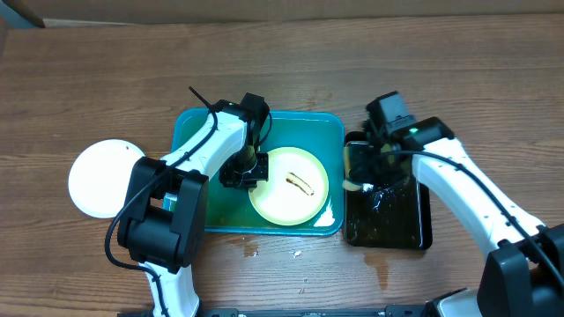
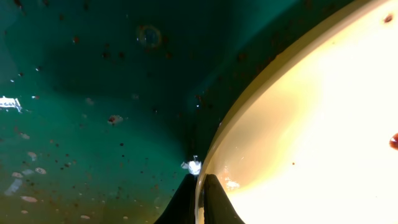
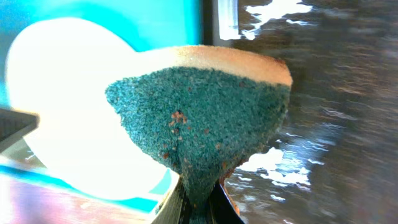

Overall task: Clean dirty plates on tray and stack at the side
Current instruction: 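Scrub the yellow-green plate with the sponge in right gripper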

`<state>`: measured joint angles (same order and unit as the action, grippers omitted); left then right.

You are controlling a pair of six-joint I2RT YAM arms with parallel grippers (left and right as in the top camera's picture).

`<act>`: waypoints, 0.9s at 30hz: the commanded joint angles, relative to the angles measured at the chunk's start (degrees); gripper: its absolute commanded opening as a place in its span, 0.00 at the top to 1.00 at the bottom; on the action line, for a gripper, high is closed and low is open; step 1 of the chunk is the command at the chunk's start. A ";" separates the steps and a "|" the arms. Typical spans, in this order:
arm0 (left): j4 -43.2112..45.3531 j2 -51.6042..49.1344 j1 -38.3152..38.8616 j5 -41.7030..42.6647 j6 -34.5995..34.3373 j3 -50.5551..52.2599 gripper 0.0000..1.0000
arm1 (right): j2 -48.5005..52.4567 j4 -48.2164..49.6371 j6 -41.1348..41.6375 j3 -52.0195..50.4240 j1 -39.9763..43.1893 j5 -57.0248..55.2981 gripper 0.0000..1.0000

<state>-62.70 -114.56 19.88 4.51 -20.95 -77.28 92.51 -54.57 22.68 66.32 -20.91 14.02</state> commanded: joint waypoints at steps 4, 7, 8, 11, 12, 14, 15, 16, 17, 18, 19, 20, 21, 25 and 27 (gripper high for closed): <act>0.37 -1.14 0.07 -0.20 0.83 0.35 0.96 | -0.92 6.97 1.92 1.18 -6.71 9.44 0.96; 0.37 -1.14 0.07 -0.15 0.81 0.35 0.96 | 0.04 9.88 5.81 1.18 -9.09 9.18 0.96; 0.37 -1.14 0.07 -0.15 0.81 0.35 0.96 | 0.70 10.91 6.73 1.18 -9.73 9.18 0.96; 0.35 -1.14 0.07 -0.15 0.81 0.35 0.96 | 3.17 13.92 8.96 1.16 -11.50 9.20 0.96; 0.37 -1.14 0.07 -0.15 0.83 0.35 0.96 | 4.24 14.97 9.33 1.16 -12.04 9.29 0.96; 0.37 -1.14 0.07 0.02 0.81 0.35 0.96 | 6.03 16.39 10.56 1.16 -12.85 9.22 0.96; 0.37 -1.14 0.07 0.02 0.81 0.35 0.96 | 6.95 17.14 10.84 1.16 -13.11 9.40 0.96; 0.37 -1.14 0.07 0.02 0.81 0.35 0.96 | 7.80 17.94 11.54 1.16 -13.29 9.49 0.96; 0.37 -1.14 0.07 0.02 0.81 0.35 0.96 | 8.66 18.64 12.35 1.16 -13.51 9.75 0.96; 0.39 -1.14 0.07 0.02 0.79 0.35 0.96 | 9.49 19.54 13.25 1.14 -13.64 10.45 0.96; 0.39 -1.14 0.07 0.00 0.81 0.35 0.96 | 10.36 20.61 13.57 1.16 -13.73 11.69 0.96; 0.39 -1.14 0.07 0.00 0.81 0.33 0.96 | 10.99 21.46 13.62 1.14 -13.79 12.59 0.96; 0.39 -1.14 0.07 0.00 0.81 0.35 0.96 | 11.50 22.25 13.70 1.14 -13.88 13.35 0.96; 0.68 -1.14 0.07 0.02 0.79 0.35 0.96 | 12.98 25.35 16.48 1.14 -14.12 14.64 0.96; 0.81 -1.14 0.07 0.00 0.79 0.35 0.96 | 13.49 26.05 16.83 1.14 -14.29 14.38 0.96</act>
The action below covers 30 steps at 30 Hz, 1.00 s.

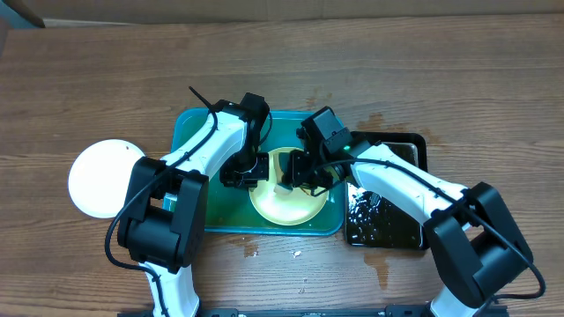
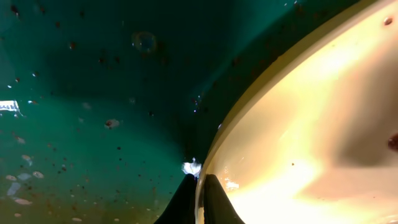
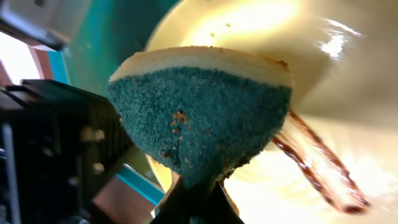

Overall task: Clean dirty plates on tray and stack at the side
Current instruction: 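Scrub the yellow-green plate with the sponge in right gripper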

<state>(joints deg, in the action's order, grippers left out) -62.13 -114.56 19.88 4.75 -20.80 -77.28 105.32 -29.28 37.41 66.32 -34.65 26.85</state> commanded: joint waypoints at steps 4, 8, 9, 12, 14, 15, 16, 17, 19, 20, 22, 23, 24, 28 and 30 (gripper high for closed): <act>0.26 -1.14 0.07 -0.22 0.59 0.35 0.96 | 1.60 1.79 3.26 1.14 -0.66 1.38 0.96; 0.26 -1.14 0.07 -0.24 0.61 0.35 0.96 | 2.58 2.25 3.39 1.14 -0.66 1.29 0.96; 0.26 -1.14 0.07 -0.24 0.61 0.35 0.96 | 2.80 2.43 3.39 1.14 -0.66 1.31 0.96; 0.28 -1.14 0.07 -0.22 0.44 0.33 0.96 | 4.15 2.95 3.39 1.14 -0.66 1.33 0.96; 0.26 -1.14 0.07 -0.22 0.44 0.35 0.96 | 5.35 3.19 3.37 1.14 -0.66 1.33 0.96; 0.24 -1.14 0.07 -0.22 0.44 0.35 0.96 | 6.10 3.23 3.37 1.14 -0.66 1.33 0.96; 0.22 -1.14 0.07 -0.22 0.44 0.35 0.96 | 6.75 3.21 3.37 1.14 -0.66 1.33 0.96; 0.24 -1.14 0.07 -0.22 0.44 0.35 0.96 | 7.39 3.21 3.34 1.14 -0.66 1.31 0.96; 0.26 -1.14 0.07 -0.24 0.44 0.35 0.96 | 8.55 3.04 3.30 1.14 -0.66 1.25 0.96; 0.24 -1.14 0.07 -0.24 0.44 0.35 0.96 | 8.87 2.64 3.30 1.14 -0.66 1.11 0.96; 0.15 -1.14 0.07 -0.24 0.44 0.35 0.96 | 9.25 0.98 3.32 1.14 -0.28 -0.52 0.96; 0.04 -1.14 0.07 -0.31 0.44 0.35 0.96 | 9.25 -0.17 3.30 1.14 -0.04 -1.95 0.96; 0.00 -1.14 0.07 -0.31 0.44 0.35 0.96 | 9.25 -1.77 3.30 1.16 0.28 -3.61 0.96; -0.20 -1.14 -0.07 -1.07 0.11 0.35 0.96 | 9.22 -9.44 3.21 1.16 2.25 -10.38 0.96; -0.42 -1.14 -0.15 -1.84 -0.48 0.35 0.96 | 9.22 -12.35 2.69 1.16 3.34 -13.35 0.96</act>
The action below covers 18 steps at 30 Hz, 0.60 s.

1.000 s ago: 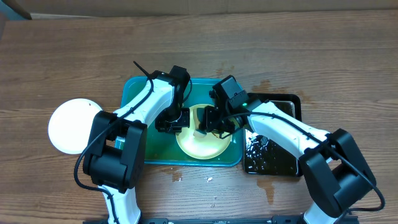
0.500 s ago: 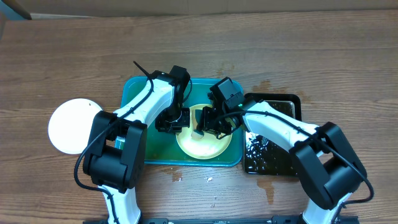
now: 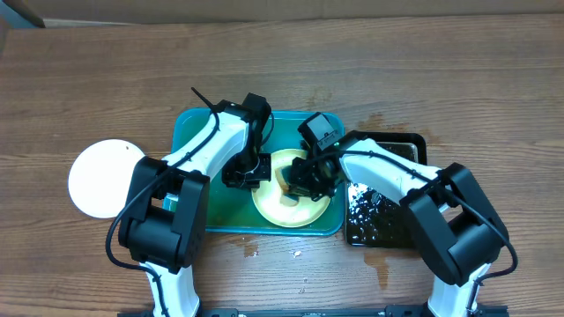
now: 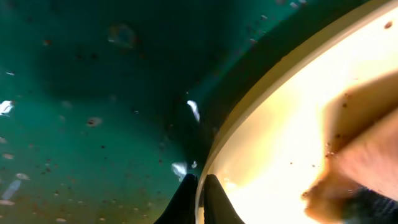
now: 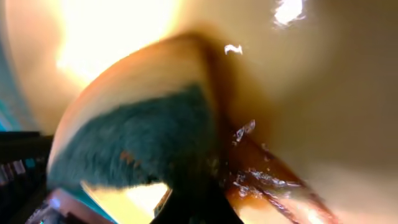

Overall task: Clean dirty plates on tray and stack at the side
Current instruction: 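Scrub the yellow-green plate with the sponge in right gripper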

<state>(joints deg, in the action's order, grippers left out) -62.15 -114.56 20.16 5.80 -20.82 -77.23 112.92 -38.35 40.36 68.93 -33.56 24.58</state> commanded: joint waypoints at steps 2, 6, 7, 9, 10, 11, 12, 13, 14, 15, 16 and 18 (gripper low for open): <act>-0.66 -1.14 -0.44 -3.32 -0.63 0.28 0.96 | 1.62 -5.20 -1.70 -1.44 3.19 -13.14 0.96; -0.87 -1.14 -0.44 -3.48 -0.66 0.31 0.96 | 1.53 -8.07 -2.86 -1.44 4.42 -15.58 0.96; -0.87 -1.14 -0.44 -3.50 -0.94 0.31 0.96 | 1.51 -8.70 -2.89 -1.44 4.55 -16.20 0.96; -0.85 -1.14 -0.52 -3.45 -1.09 0.31 0.96 | 1.44 -9.64 -2.89 -1.44 4.55 -17.31 0.96; -0.87 -1.14 -0.57 -3.45 -1.09 0.31 0.96 | 1.29 -10.03 -2.89 -1.44 4.55 -17.77 0.96; -0.92 -1.14 -0.63 -3.48 -1.07 0.31 0.96 | 1.05 -10.29 -2.89 -1.44 4.55 -18.14 0.96; -1.03 -1.14 -0.66 -3.48 -1.07 0.31 0.96 | 0.63 -10.60 -2.89 -1.44 4.55 -18.40 0.96; -1.05 -1.14 -0.68 -3.48 -1.07 0.31 0.96 | 0.04 -10.78 -2.89 -1.44 4.55 -18.62 0.96; -1.07 -1.14 -0.68 -3.48 -1.07 0.31 0.96 | -0.85 -10.86 -2.89 -1.42 4.55 -18.80 0.96; -1.07 -1.14 -0.68 -3.48 -1.07 0.31 0.96 | -1.66 -10.88 -2.86 -1.40 4.55 -19.06 0.96; -1.05 -1.14 -0.68 -3.48 -1.09 0.31 0.96 | -2.89 -10.86 -2.89 -1.33 4.55 -19.47 0.96; -1.07 -1.14 -0.68 -3.45 -1.09 0.31 0.96 | -5.38 -10.88 -2.86 -1.33 4.55 -20.59 0.96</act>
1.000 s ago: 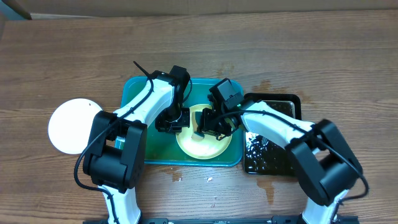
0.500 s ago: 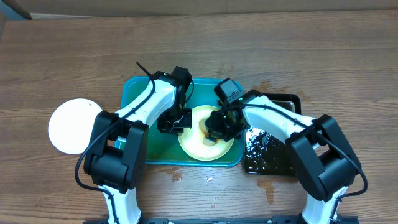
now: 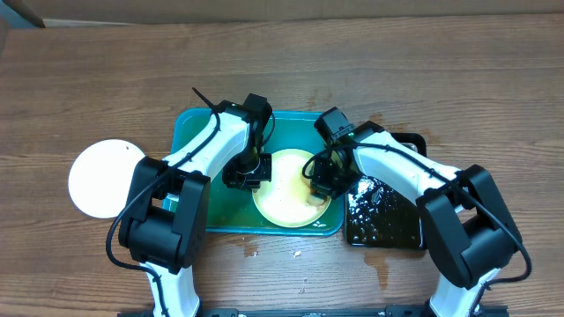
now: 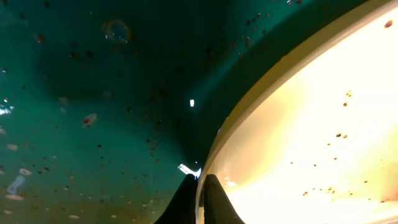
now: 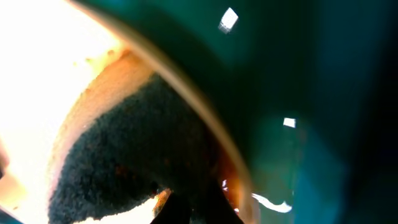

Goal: Clean dirty plates on tray and stack at the side

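A cream plate (image 3: 284, 188) lies in the teal tray (image 3: 194, 141), wet and speckled with fine crumbs (image 4: 311, 124). My left gripper (image 3: 248, 173) is shut on the plate's left rim (image 4: 200, 186), one finger on each side of it. My right gripper (image 3: 319, 183) is shut on a green and yellow sponge (image 5: 118, 162), pressed down on the plate's right edge (image 5: 186, 93) next to the tray wall. A clean white plate (image 3: 104, 177) rests on the table to the left of the tray.
A black tray of water (image 3: 388, 216) sits right of the teal tray. Murky water and food specks cover the teal tray's floor (image 4: 81, 124). Drops of water lie on the wood in front of the trays (image 3: 295, 254).
The right gripper has moved with the sponge from the plate's middle to its right edge. The brown sauce streak no longer shows on the plate. The left gripper holds the rim as before.
The right gripper held the sponge over the black water tray while the left gripped the rim of the plate with its brown streak. Then the sponge was above the plate, then pressed on the streak. Now the sponge is at the right edge and the streak is gone.
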`<state>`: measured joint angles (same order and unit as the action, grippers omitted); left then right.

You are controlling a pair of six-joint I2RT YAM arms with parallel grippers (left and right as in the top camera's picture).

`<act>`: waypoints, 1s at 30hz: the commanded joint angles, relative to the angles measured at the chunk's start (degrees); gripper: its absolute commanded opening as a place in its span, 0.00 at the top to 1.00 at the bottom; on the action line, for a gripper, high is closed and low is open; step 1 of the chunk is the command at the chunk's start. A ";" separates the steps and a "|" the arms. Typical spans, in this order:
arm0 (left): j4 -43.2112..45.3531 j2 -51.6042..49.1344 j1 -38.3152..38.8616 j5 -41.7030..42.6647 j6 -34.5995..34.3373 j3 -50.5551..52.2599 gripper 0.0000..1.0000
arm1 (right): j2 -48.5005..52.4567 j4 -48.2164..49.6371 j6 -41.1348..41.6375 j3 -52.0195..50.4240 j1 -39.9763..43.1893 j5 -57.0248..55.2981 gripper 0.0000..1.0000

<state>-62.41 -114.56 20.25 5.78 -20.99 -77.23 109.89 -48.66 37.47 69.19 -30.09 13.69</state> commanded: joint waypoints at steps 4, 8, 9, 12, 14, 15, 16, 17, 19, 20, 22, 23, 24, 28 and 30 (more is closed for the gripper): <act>-0.79 -1.14 -0.76 -3.43 -0.90 0.31 0.96 | -7.10 -0.52 -0.37 -1.60 1.07 -11.10 0.96; -0.81 -1.14 -0.74 -3.43 -0.90 0.31 0.96 | -11.39 -0.57 -2.64 -1.60 0.57 -10.64 0.96; -0.81 -1.14 -0.74 -3.43 -0.92 0.31 0.96 | -12.72 -0.52 -3.41 -1.57 0.37 -10.36 0.96; -0.79 -1.14 -0.76 -3.43 -1.38 0.31 0.96 | -16.48 -0.59 -3.43 -1.55 0.11 -10.10 0.96; -0.81 -1.11 -0.79 -3.50 -1.90 0.28 0.96 | -19.12 -0.96 -3.43 -1.55 0.13 -10.01 0.96; -0.85 -1.01 -0.83 -3.89 -2.36 0.28 0.96 | -20.09 -1.18 -3.43 -1.55 0.33 -10.08 0.96; -1.11 -0.83 -0.90 -4.55 -3.28 0.22 0.96 | -21.33 -1.62 -3.43 -1.55 0.79 -10.29 0.96; -1.51 -0.50 -1.05 -5.31 -4.07 0.11 0.96 | -22.25 -2.21 -3.41 -1.55 1.42 -10.71 0.96; -2.40 0.83 -1.46 -7.37 -5.03 -0.39 0.96 | -23.74 -3.91 -3.41 -1.55 3.28 -11.61 0.96; -2.91 1.73 -1.62 -8.33 -5.03 -0.74 0.96 | -24.22 -4.94 -3.41 -1.55 4.44 -12.24 0.96; -4.26 4.15 -1.88 -11.47 -6.08 -1.90 0.96 | -24.50 -7.39 -3.41 -1.55 7.45 -13.75 0.96; -4.83 5.20 -1.90 -12.72 -6.45 -2.47 0.96 | -24.48 -8.35 -3.45 -1.57 8.74 -14.23 0.96; -5.44 6.71 -1.88 -14.23 -6.49 -3.30 0.96 | -24.33 -9.64 -3.48 -1.62 10.58 -14.99 0.96; -7.61 12.61 -1.16 -23.67 -8.81 -5.22 0.96 | -23.96 -12.76 -6.36 -1.75 16.04 -15.54 0.96; -8.11 15.76 -0.17 -29.83 -10.51 -5.46 0.96 | -23.93 -13.25 -7.56 -2.16 17.55 -15.52 0.96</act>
<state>-69.89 -104.25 18.92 -11.51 -27.46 -80.84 86.21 -61.73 32.60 67.66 -14.06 -0.56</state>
